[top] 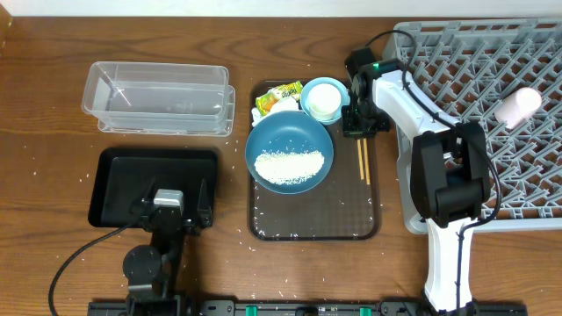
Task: Sort waste into correct bins and load items into the dishwasher rack
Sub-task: 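Grasp the wooden chopsticks on the tray with the right gripper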
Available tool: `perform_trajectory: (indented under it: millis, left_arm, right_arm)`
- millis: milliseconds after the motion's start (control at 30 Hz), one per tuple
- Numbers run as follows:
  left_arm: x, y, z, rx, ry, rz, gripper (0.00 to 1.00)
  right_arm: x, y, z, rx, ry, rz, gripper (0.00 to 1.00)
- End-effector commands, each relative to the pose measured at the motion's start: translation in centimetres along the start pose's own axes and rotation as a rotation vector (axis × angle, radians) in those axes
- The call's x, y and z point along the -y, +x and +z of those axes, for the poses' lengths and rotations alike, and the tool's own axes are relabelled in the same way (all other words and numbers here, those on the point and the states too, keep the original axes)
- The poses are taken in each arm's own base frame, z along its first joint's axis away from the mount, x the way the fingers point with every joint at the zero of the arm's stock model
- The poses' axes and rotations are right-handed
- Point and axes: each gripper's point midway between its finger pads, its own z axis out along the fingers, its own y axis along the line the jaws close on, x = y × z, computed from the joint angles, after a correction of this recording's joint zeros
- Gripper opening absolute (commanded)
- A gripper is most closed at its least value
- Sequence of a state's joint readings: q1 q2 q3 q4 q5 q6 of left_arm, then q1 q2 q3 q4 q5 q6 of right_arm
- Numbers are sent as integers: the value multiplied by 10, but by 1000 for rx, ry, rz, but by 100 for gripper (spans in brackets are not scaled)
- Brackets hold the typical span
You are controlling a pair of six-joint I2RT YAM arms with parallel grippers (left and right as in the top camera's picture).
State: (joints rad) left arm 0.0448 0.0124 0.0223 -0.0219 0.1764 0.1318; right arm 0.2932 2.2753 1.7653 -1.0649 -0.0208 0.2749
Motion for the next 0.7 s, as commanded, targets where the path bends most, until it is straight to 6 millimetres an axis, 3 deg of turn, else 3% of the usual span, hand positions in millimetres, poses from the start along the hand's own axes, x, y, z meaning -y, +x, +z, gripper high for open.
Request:
perform_trajectory:
  millis: [0, 167, 433, 567, 667]
  left_arm:
    - [2, 17, 1, -50, 9, -1, 96]
    - [2, 17, 1, -50, 9, -1, 96]
    - [2, 17, 1, -50, 9, -1, 96]
    - [2, 17, 1, -50, 9, -1, 97]
    - [2, 17, 1, -50, 9, -1, 97]
  right_arm:
    - [-10, 4, 2, -20, -38, -5, 1]
    - [-3, -3, -27, 9, -43, 11, 1]
    - [30, -33, -119, 189, -72, 19, 1]
    - [71, -45, -158, 298, -18, 55, 1]
    - [104, -48, -174, 345, 29, 75, 1]
